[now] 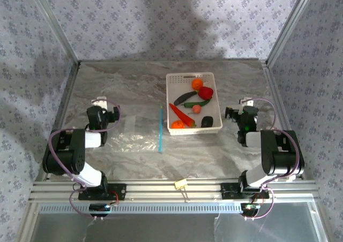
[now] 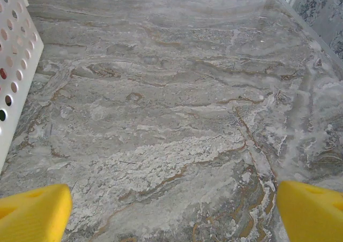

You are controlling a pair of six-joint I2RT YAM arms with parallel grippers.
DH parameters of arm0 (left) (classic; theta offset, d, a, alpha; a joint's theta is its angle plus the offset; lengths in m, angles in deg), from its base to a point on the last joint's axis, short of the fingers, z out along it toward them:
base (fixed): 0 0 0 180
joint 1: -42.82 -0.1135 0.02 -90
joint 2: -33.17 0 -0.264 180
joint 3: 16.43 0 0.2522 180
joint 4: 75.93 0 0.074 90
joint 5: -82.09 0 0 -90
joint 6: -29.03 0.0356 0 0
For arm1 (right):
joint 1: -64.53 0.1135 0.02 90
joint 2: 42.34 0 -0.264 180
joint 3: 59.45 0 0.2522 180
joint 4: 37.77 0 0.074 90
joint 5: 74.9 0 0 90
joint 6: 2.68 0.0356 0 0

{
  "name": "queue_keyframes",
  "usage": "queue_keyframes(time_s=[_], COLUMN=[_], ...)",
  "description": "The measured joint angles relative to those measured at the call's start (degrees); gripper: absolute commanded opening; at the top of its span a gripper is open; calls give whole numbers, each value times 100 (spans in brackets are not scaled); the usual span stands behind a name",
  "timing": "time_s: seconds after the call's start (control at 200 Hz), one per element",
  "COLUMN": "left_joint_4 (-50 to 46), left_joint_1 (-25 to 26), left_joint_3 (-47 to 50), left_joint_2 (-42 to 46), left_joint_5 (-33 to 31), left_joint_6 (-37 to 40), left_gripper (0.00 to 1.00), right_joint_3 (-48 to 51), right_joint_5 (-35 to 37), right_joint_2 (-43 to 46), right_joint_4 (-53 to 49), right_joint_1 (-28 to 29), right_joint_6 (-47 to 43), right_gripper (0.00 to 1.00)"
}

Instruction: Place the food in the zip-top bag and seal the zipper

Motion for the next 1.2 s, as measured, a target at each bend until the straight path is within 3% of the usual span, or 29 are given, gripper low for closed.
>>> queue_keyframes(time_s=[0.535, 0.595, 0.695, 0.755, 0.79, 0.875, 1.025, 1.199], left_joint_4=[-22, -37, -175, -538, -920, -1679, -2715, -4183], left_joint_1=[-4, -7, -31, -57, -68, -68, 44, 1156], left_joint_3=[-2, -2, -57, -232, -422, -859, -1335, -1786], left_joint_2=[0, 0, 0, 22, 92, 426, 1668, 2870], left_joint_5=[127, 190, 289, 339, 354, 330, 212, -367], left_joint_6=[2, -4, -42, -24, -42, -109, -634, -1259], left_gripper=[100, 93, 73, 60, 58, 59, 59, 56], right_joint_3=[0, 0, 0, 0, -7, -306, -1392, -2299], right_joint_5=[0, 0, -4, -15, -20, -28, -129, -129], right_joint_2=[0, 0, 0, 0, 4, 125, 697, 1755], right_joint_4=[-2, -2, 0, 0, -17, -745, -2225, -3897], right_joint_1=[0, 0, 0, 0, 0, -13, -42, 319], right_joint_6=[0, 0, -17, -20, -24, -2, 57, 531], right_gripper=[100, 100, 93, 89, 87, 78, 78, 81])
